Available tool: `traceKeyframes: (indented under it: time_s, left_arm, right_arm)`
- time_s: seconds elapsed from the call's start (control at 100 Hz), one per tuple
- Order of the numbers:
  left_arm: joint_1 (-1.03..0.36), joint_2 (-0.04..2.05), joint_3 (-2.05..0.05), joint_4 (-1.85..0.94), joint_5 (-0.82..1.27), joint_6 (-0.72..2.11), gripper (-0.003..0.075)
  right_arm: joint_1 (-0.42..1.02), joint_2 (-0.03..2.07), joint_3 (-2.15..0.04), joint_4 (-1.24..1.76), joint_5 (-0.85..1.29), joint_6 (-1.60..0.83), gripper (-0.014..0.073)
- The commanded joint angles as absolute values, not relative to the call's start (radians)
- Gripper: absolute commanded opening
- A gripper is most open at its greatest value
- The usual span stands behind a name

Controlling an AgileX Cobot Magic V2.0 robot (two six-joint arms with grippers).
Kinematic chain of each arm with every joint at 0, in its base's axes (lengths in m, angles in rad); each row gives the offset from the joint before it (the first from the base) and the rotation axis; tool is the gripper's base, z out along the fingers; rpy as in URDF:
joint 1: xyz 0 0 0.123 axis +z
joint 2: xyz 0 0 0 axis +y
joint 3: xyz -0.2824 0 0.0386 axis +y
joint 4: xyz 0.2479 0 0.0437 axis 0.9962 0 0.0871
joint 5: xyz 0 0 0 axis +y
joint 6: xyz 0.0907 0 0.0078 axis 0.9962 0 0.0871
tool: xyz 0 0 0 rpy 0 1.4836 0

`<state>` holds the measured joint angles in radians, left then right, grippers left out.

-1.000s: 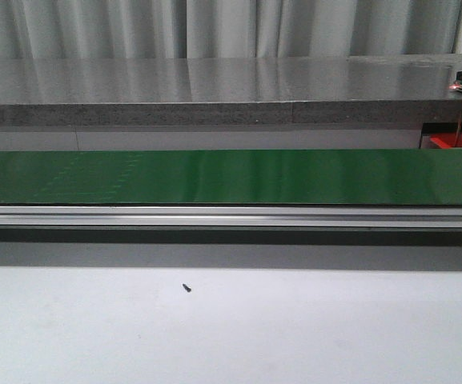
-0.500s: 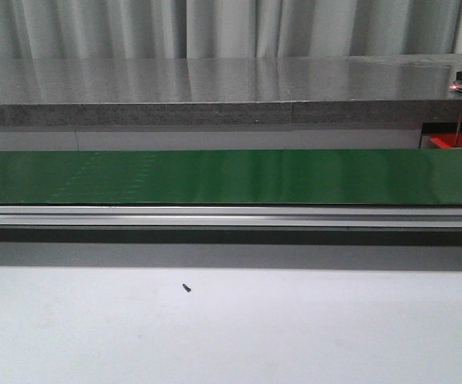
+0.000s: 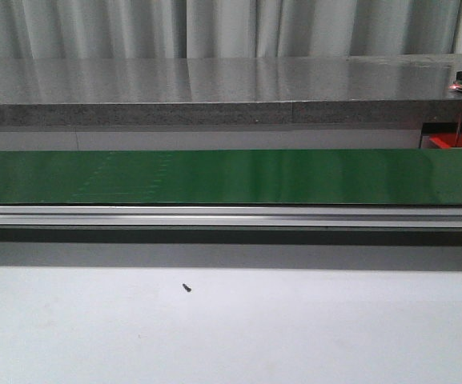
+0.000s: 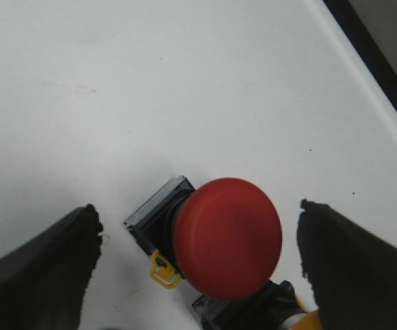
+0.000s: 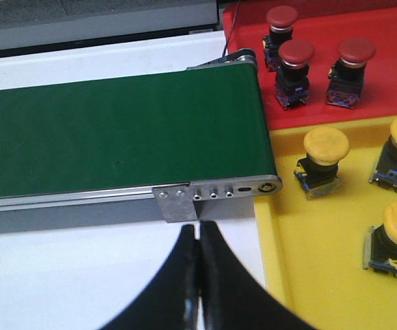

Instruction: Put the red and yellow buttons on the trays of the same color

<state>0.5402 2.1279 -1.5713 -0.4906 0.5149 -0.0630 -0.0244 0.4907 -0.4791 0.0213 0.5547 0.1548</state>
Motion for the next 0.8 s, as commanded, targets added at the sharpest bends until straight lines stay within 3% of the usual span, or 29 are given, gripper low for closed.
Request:
traceKeyframes:
  time_s: [0.0,0.09,0.18,0.79]
  left_arm:
    - [0.534,2.073,-1.600,-0.516,0.470,-0.071,0.0429]
    - [0.534,2.073,-1.600,-0.520,0.468,-0.071,0.0327]
    - [0.534,2.073,-1.600,-0.522,0.460,-0.071,0.0277]
    - [0.534,1.912,-1.600,-0.522,0.534,0.017,0.0274]
  right_arm:
    - [-0.024,0.491,-0.504,0.024,0.478,0.152,-0.0122]
    - [-0.024,0.491,-0.504,0.024,0.477,0.152,-0.0122]
    - [-0.024,0.491,-0.504,0.028,0.477,0.152,-0.0122]
    - [-0.024,0.491,-0.504,0.037,0.456,0.152,-0.0122]
